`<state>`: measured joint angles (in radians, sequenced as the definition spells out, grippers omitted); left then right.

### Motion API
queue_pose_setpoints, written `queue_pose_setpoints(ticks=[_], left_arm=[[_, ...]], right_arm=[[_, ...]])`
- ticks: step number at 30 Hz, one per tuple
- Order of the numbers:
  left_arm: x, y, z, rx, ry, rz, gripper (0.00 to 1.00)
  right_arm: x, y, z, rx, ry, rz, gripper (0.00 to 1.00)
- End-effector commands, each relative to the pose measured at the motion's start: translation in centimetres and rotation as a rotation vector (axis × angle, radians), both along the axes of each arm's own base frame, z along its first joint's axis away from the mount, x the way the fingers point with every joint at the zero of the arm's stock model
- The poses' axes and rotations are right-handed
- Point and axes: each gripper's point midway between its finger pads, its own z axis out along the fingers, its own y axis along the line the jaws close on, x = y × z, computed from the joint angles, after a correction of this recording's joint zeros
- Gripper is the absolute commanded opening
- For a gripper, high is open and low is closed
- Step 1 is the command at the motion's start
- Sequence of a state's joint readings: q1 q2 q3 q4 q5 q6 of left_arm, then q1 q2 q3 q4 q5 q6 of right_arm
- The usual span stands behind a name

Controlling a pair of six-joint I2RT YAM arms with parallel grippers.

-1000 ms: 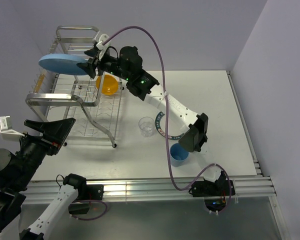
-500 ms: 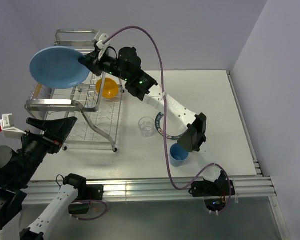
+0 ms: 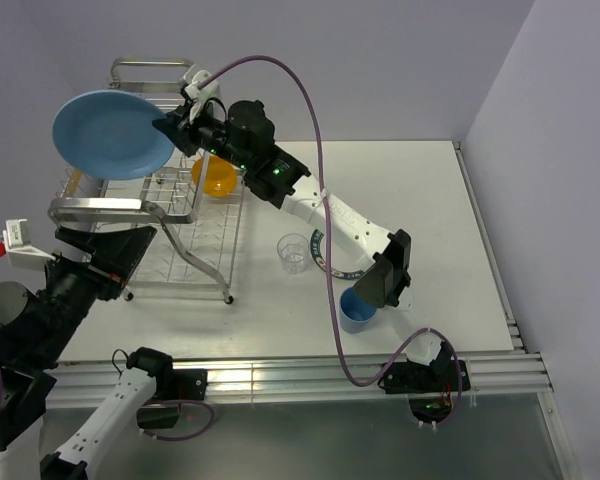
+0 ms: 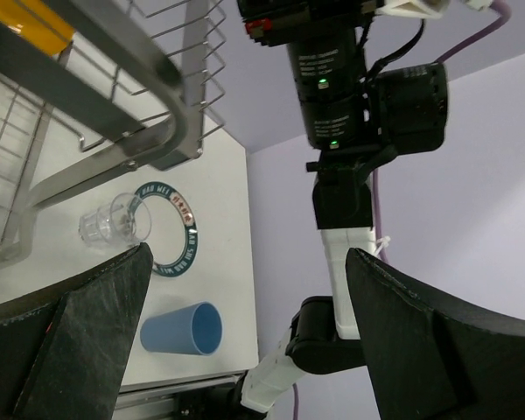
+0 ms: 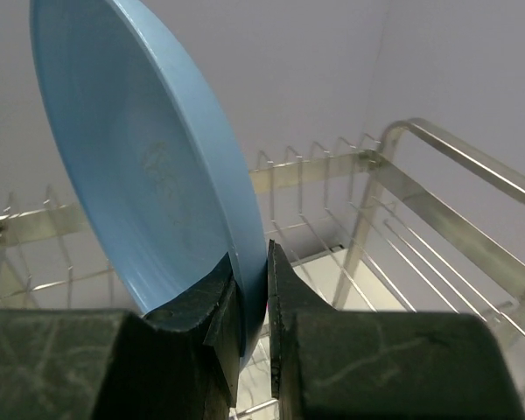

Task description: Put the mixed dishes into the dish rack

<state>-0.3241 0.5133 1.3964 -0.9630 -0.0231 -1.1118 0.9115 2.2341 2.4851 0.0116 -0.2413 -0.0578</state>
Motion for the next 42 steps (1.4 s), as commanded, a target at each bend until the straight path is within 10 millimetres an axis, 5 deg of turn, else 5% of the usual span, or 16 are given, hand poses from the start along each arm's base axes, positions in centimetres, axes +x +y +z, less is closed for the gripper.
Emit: queue_pose_setpoints(ticks=[1,7,11,23,37,42], left_arm=[[0.3,-0.3,3.7,-0.007,-0.091,-0.011,0.99],[-0.5,1.1,10.7,-0.133,-0.217,0.055,0.99],[-0.6,1.5,13.3,-0.189,-0.258,0.074,0.99],[-1.6,5.3,14.4,-0.445,-0.268,0.245,0.99],[-3.6,6.5,14.0,-0.525,-0.298,0.258,0.99],[-4.1,7.3,12.7,-0.565,-0.282,0.28,0.99]], right_arm=[[1.8,-3.6,4.4,0.107,0.011,-0.22,0.0],[3.4,-5.9,5.0,0.174,0.068,-0.445,0.0],[3.2,-6.4,5.4,0.179,0.033,-0.521,0.0],[0.0,-4.9,6.3,0.161,-0.076,-0.585,0.0],[-1.4,-1.8,1.6,0.031,-0.127,-0.424,0.0],[-2.6,-1.9,1.7,0.018,-0.181,-0.34,0.0]])
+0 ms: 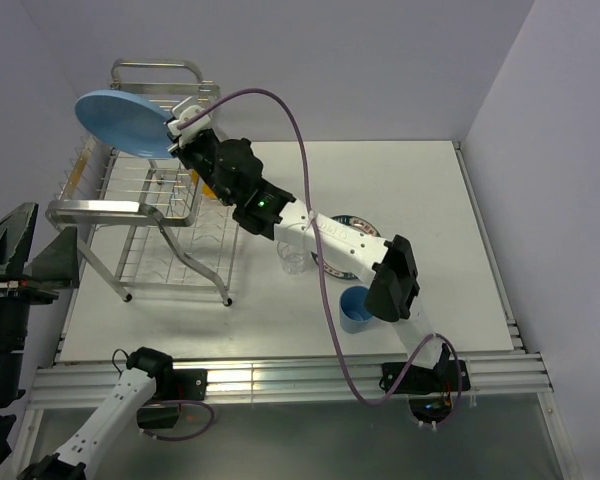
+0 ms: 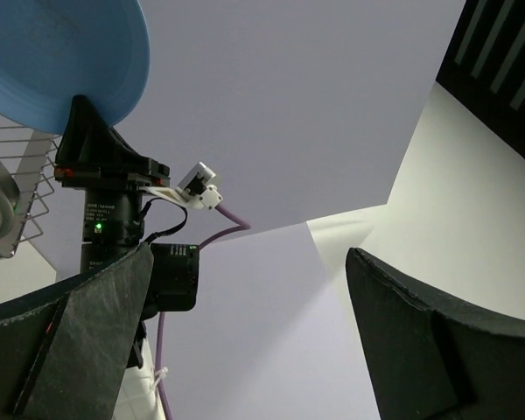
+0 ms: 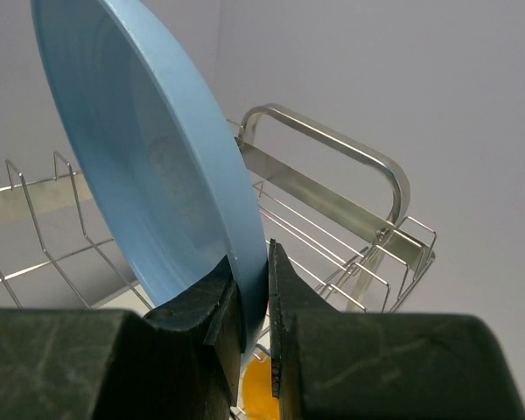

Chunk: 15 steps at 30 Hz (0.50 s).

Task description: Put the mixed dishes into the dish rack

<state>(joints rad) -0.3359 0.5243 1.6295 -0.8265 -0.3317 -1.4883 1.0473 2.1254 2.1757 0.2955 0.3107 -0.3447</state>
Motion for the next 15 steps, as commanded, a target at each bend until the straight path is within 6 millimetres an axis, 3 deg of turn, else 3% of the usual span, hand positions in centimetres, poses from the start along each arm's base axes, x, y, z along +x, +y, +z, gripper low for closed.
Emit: queue_pose_setpoints(ticks=[1,11,12,15], left_arm=[[-0.8,1.0,0.2,-0.051,-0.022,0.021,0.99],[-0.7,1.0,0.1,-0.042,-0.016,0.018,0.99],[-0.6,1.1,0.0,-0.043,-0.012,0.021,0.99],[-0.6,1.1,-0.4,-0.051,-0.005,0.016,0.99]], right_arm=[[-3.3,0.3,2.6,0.01,-0.043,0.139,0.0],[-2.1,-1.2,2.0,0.012,0.009,0.184,0.0],[-2.0,-1.4,2.2,0.015,0.01,0.183,0.05],[-1.9,-1.8,1.9,0.016,0.01,0.207,0.06]])
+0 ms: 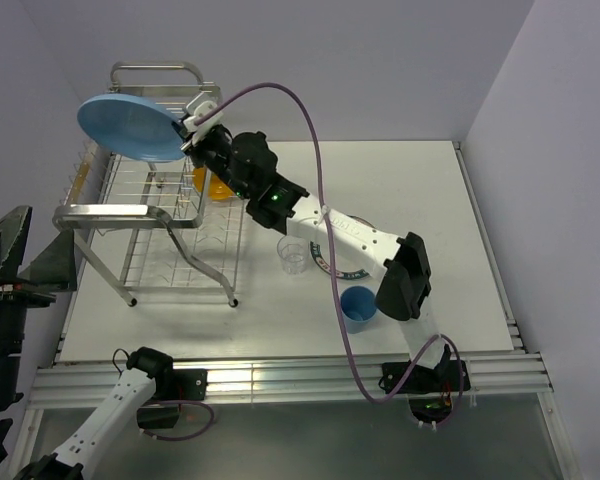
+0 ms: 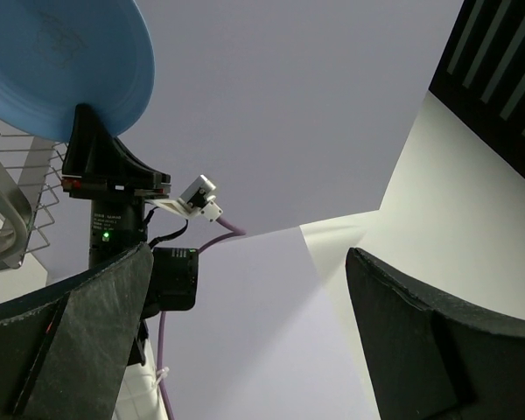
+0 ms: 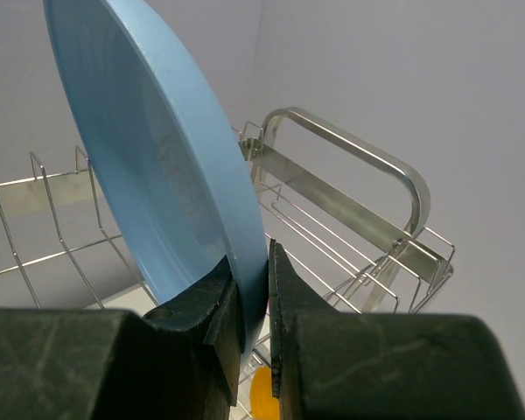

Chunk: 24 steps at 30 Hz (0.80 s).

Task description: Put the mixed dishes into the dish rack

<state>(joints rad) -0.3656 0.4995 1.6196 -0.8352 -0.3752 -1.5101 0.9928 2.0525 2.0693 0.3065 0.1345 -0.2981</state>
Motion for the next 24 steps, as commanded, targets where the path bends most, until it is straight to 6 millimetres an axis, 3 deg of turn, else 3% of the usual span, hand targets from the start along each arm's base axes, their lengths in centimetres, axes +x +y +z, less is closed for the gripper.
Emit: queue_pose_setpoints(ticks=[1,4,8,12,14,17,24], left_arm=[[-0.1,0.3,-0.2,-0.022,-0.002,0.007,0.99],[0.0,0.4,-0.3,-0.02,0.003,0.012,0.99],[-0.2,0.5,-0.6,-0.022,0.007,0.013,0.99],[0.0,0.4,-0.9,-0.027,0.015,0.01,0.99],[0.1,0.3,-0.9,-0.024,0.017,0.008,0.99],[0.3,0.2,-1.1,-0.022,0.024,0.009,0.99],[1.0,-0.2,-1.6,-0.016,0.032,0.001,0.99]], right_arm=[[-1.5,-1.2,2.0,0.035,0.023,0.083,0.06],[-0.8,-1.4,1.7,0.036,0.038,0.088,0.0],[-0.5,-1.4,1.4,0.027,0.042,0.092,0.01],[0.0,-1.2,1.1,0.022,0.054,0.084,0.43],[-0.2,-1.3,1.3,0.035,0.053,0.086,0.56],[-0.6,-1.4,1.4,0.051,0.06,0.102,0.65],[-1.4,-1.9,2.5,0.064,0.051,0.116,0.74]])
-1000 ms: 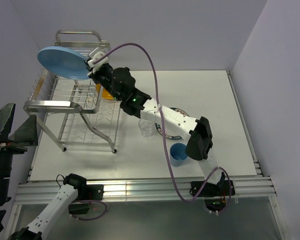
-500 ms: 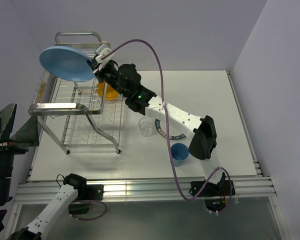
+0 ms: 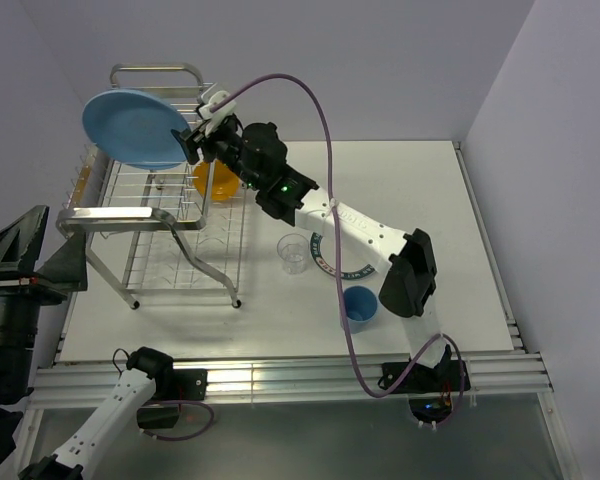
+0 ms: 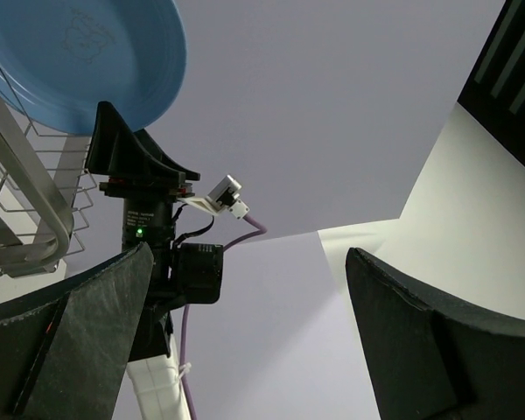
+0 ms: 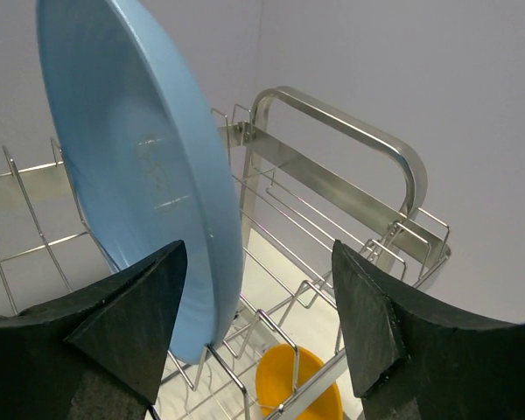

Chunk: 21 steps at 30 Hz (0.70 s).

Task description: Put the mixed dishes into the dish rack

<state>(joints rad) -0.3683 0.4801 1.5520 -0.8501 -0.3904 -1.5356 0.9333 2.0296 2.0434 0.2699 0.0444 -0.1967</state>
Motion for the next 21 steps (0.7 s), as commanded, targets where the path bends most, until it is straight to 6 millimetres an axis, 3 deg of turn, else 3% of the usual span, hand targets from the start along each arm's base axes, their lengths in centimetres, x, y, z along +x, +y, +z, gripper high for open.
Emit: queue_pose_setpoints(ticks=[1,11,14,21], left_arm=[[-0.3,0.0,0.5,-0.01,-0.024,-0.006,0.99],[0.7,-0.6,-1.6,0.05,0.046,-0.016,0.99],[0.8,-0.7,-2.5,0.054,0.07,-0.019,0.99],[1.1,-1.3,-3.9,0.045,0.1,-0.046,0.99]], right_arm=[[-3.1,-0.6,3.6,0.049,-0.035,0.08,0.75],[-6.1,-1.9,5.9,0.066,-0.049,0.172,0.89],[-6.6,-2.0,5.5,0.055,-0.041,0.194,0.91],[-5.3,-2.7,5.3,0.026,-0.026,0.11,0.96]])
